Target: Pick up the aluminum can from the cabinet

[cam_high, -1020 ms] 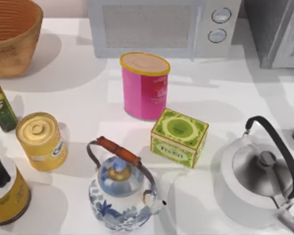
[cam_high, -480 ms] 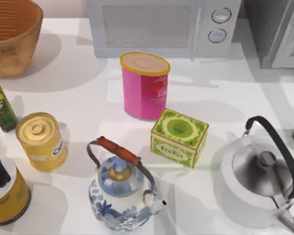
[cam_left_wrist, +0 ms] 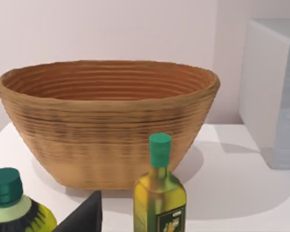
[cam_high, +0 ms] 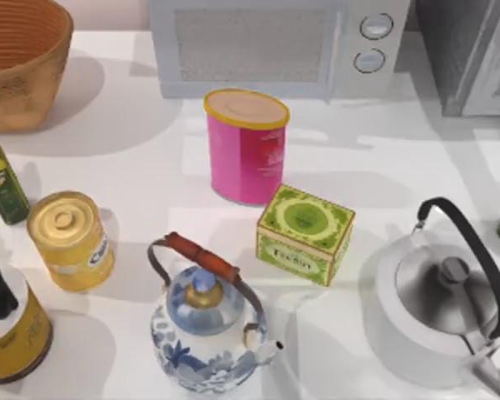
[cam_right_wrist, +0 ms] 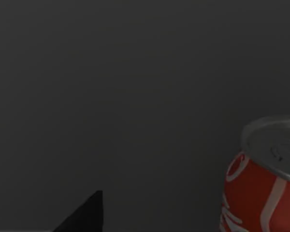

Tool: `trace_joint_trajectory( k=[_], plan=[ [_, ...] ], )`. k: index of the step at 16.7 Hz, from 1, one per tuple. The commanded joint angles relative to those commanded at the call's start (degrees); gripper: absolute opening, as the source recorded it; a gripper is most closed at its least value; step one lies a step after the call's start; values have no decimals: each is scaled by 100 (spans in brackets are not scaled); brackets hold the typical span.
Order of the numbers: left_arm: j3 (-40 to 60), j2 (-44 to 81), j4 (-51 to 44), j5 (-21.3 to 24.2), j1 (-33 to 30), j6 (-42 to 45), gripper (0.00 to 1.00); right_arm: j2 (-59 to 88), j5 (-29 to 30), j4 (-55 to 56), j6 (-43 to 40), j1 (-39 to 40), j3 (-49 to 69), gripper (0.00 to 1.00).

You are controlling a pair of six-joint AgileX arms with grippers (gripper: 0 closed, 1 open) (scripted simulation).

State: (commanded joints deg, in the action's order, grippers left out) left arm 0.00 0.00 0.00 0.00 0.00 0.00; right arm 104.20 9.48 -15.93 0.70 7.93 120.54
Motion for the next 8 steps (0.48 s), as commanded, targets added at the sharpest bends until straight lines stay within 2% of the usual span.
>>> trace_joint_trajectory(
  k=[8],
  plan=[
    [0,0,0,0,0,0,100,0,0,0,0,0,0,32]
  ],
)
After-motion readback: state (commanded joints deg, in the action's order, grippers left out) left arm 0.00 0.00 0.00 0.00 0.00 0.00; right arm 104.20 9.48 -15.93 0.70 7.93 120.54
